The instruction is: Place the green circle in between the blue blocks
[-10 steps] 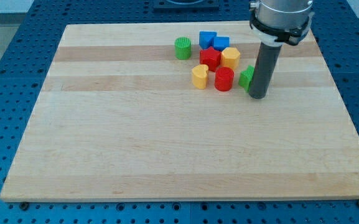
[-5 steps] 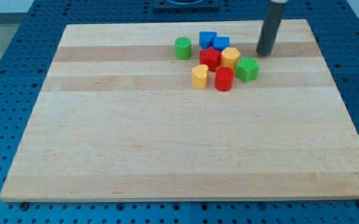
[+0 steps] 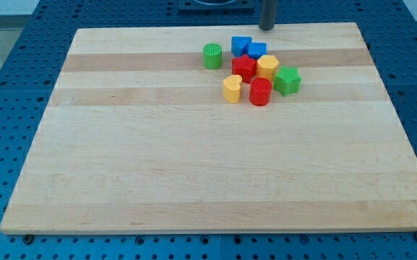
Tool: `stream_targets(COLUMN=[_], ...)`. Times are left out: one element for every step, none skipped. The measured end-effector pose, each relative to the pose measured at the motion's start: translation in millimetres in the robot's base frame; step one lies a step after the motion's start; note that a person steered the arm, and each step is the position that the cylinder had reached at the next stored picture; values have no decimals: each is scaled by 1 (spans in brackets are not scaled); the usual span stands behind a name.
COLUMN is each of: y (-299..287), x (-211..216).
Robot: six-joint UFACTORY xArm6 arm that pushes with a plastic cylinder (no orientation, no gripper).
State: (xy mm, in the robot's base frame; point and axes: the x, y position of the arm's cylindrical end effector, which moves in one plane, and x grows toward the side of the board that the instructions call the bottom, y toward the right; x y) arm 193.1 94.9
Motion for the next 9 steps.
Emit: stream_targets(y=[-61, -117, -150, -147, -151, -162, -161, -151, -145], x=[0, 0, 1, 11, 11, 45, 66, 87, 106])
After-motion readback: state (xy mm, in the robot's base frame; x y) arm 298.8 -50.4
